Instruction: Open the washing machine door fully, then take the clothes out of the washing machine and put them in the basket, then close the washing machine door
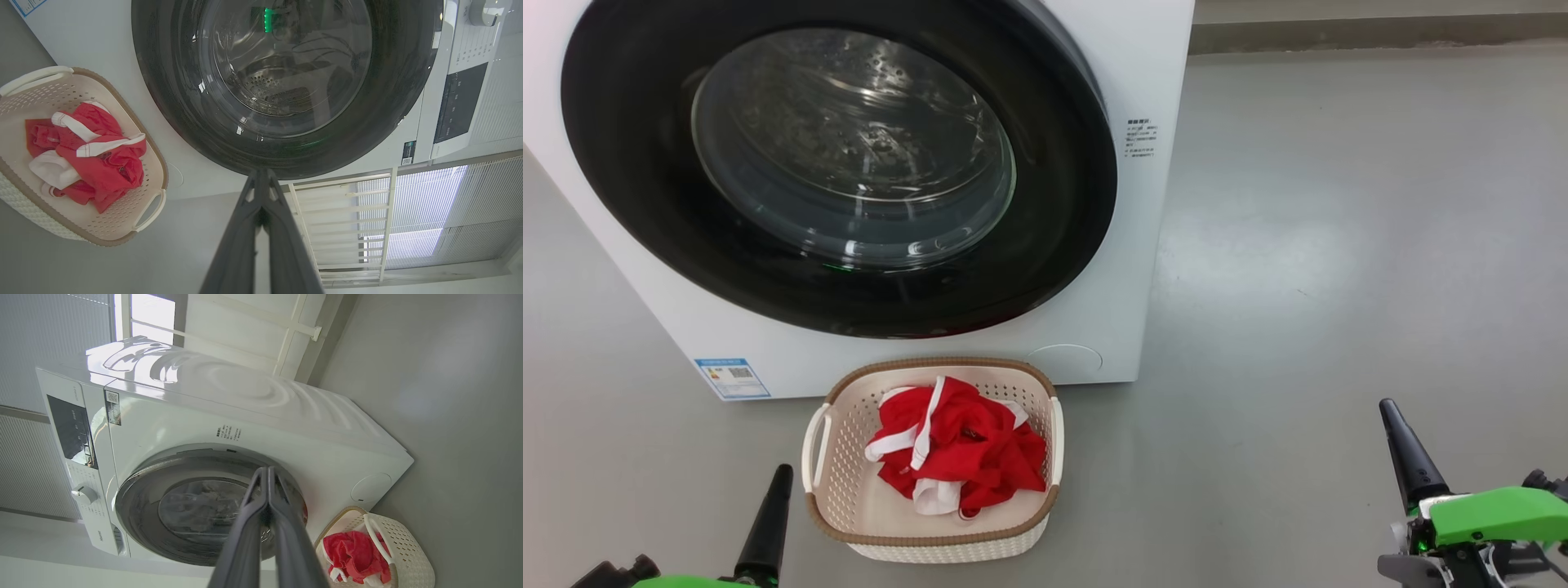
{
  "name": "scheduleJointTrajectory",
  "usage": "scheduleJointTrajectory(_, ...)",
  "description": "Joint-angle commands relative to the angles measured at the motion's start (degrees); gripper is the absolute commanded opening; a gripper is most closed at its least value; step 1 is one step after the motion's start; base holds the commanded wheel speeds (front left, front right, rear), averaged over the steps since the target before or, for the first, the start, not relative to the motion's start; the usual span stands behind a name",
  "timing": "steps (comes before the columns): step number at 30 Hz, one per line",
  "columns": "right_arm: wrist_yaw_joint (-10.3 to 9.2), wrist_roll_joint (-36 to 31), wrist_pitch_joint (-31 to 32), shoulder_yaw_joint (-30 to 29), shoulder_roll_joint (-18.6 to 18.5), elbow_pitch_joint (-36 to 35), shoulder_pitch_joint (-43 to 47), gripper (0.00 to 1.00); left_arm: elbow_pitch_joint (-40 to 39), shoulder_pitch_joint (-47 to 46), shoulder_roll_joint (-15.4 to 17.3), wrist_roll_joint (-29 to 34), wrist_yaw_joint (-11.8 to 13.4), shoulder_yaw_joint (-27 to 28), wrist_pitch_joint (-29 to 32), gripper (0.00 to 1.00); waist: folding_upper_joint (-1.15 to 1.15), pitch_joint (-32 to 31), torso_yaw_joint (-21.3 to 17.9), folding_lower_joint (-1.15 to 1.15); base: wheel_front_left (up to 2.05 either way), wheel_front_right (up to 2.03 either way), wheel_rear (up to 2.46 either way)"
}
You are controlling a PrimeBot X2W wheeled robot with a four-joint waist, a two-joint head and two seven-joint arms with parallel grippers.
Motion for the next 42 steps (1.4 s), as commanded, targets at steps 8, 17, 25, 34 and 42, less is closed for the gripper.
scheduleJointTrajectory(8,-0.04,5.33,1.75,0.54,-1.07,-2.04,-3.64,0.0,-1.67,-3.19,0.29,-5.92,0.02,2.34,1.63,0.0,0.0,-0.24,-0.05,0.0,0.0,0.0,0.0)
scheduleJointTrajectory(17,-0.04,10.16,3.3,0.52,-1.18,-2.36,-4.27,0.0,-1.75,-3.71,0.18,-11.46,0.02,2.8,3.12,0.0,0.0,-0.49,-0.11,0.0,0.0,0.0,0.0)
scheduleJointTrajectory(25,-0.04,10.49,3.41,0.51,-1.18,-2.38,-4.31,0.0,-1.76,-3.74,0.17,-11.84,0.02,2.83,3.23,0.0,0.0,-0.51,-0.11,0.0,0.0,0.0,0.0)
scheduleJointTrajectory(34,-0.04,10.49,3.41,0.51,-1.18,-2.38,-4.31,0.0,-1.76,-3.74,0.17,-11.84,0.02,2.83,3.23,0.0,0.0,-0.51,-0.11,0.0,0.0,0.0,0.0)
scheduleJointTrajectory(42,-0.04,10.49,3.41,0.51,-1.18,-2.38,-4.31,0.0,-1.77,-3.74,0.17,-11.84,0.02,2.83,3.23,0.0,0.0,-0.51,-0.11,0.0,0.0,0.0,0.0)
